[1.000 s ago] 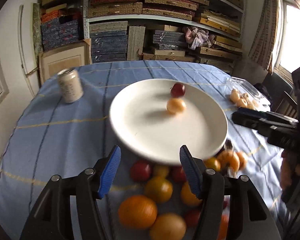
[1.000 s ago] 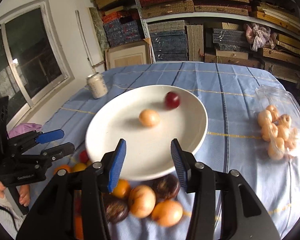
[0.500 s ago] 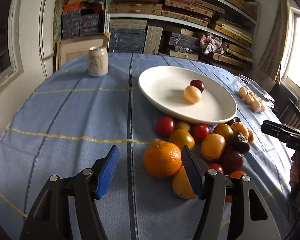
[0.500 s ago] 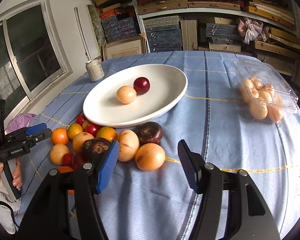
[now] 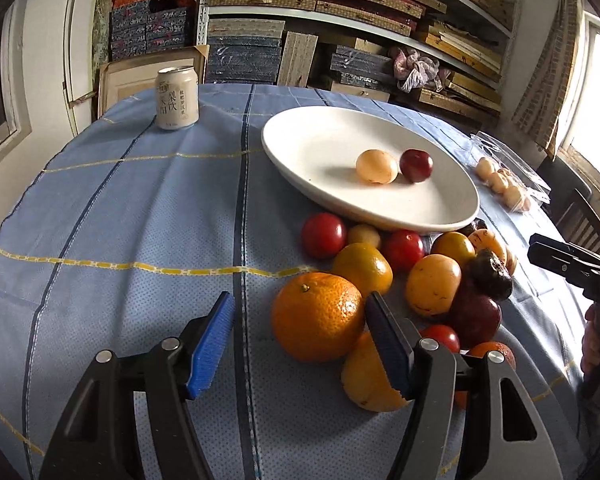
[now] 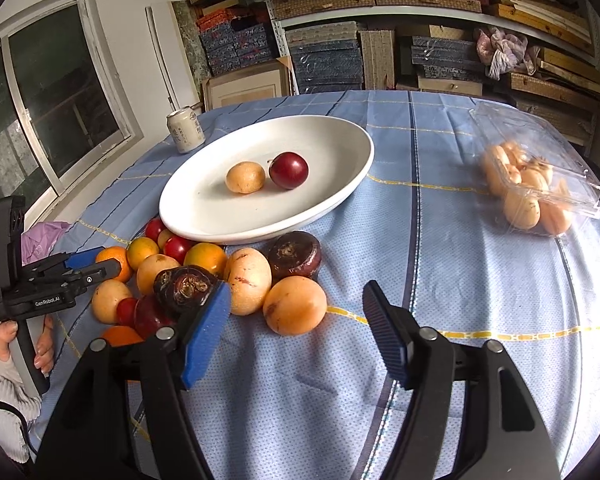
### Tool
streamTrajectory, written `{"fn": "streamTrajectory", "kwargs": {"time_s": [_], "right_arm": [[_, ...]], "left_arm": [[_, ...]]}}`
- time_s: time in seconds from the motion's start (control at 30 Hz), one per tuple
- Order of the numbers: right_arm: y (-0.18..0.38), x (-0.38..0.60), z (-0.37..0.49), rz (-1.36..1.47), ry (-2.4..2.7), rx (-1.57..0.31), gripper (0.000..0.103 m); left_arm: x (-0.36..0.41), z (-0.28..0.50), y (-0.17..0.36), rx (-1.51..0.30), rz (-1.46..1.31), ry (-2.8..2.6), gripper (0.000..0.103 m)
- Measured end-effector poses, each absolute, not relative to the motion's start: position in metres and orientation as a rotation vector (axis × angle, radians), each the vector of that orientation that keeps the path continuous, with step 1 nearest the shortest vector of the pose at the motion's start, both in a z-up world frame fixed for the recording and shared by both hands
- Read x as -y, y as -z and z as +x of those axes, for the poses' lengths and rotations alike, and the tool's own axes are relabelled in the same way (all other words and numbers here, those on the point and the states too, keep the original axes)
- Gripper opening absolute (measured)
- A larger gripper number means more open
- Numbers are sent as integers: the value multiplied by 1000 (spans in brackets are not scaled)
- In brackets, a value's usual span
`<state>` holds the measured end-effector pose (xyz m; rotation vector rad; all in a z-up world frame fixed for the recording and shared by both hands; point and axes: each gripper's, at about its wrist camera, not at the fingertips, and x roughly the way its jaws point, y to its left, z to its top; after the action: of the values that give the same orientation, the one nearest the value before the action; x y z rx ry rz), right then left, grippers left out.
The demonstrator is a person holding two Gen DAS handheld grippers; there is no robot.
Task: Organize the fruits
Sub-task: 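Move both open tools back from the plate toward the fruit pile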
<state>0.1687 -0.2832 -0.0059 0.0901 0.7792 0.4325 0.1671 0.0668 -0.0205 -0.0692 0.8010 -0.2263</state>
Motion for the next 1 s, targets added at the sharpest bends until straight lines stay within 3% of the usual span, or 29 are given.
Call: {"fn": "streamTrajectory", "kwargs": {"time_s": [0.1, 0.23, 1.0], "right_arm": [[6, 283, 169, 89, -430, -782, 68], [7, 283, 170, 87, -425, -785, 69], [19, 286, 176, 69, -421, -841, 69]], "left_arm": [[-70, 169, 21, -809, -83, 237, 67], [-64, 164, 19, -792, -47, 274, 49], [-63, 157, 18, -779, -37, 294, 47]]}}
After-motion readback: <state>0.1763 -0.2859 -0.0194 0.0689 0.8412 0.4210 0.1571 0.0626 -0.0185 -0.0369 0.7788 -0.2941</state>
